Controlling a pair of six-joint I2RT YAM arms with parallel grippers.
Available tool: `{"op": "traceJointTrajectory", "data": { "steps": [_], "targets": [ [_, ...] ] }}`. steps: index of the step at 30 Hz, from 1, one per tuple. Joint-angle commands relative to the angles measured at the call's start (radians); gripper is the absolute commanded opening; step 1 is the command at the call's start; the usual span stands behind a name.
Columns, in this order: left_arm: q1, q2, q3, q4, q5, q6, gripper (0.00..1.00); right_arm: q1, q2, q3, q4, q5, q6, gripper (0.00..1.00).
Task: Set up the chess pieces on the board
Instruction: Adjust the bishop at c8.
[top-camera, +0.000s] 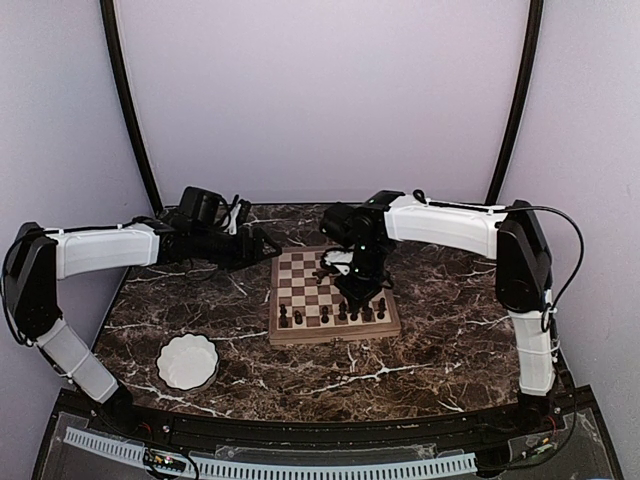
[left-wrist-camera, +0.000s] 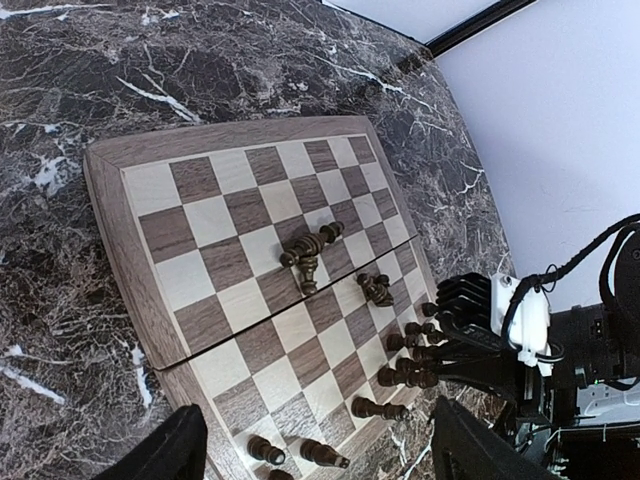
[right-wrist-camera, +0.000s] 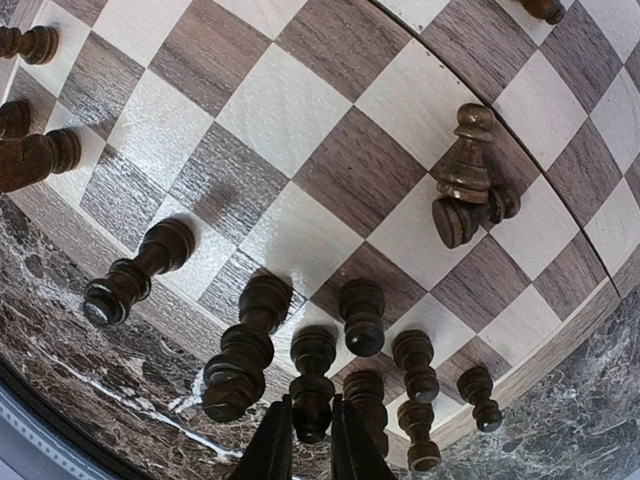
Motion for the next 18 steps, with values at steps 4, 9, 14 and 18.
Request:
{"op": "traceJointTrajectory", "data": {
  "steps": [4,9,14,18],
  "targets": [
    [0.004,0.003,0.035,0.014,0.018,0.007,0.8,0.009,-0.088,-0.015,-0.02,-0.028,-0.001,0.21],
    [0.004,-0.009,0.073,-0.022,-0.023,0.05,0.8,-0.01,-0.125,0.007,0.01,-0.049,0.002,0.23],
    [0.002,-0.074,0.116,-0.09,-0.134,0.138,0.8,-0.075,-0.123,0.011,0.111,-0.009,0.038,0.25],
    [0.008,-0.139,0.105,-0.095,-0.245,0.143,0.93,-0.097,-0.046,0.072,0.107,0.019,0.013,0.27]
  ]
}}
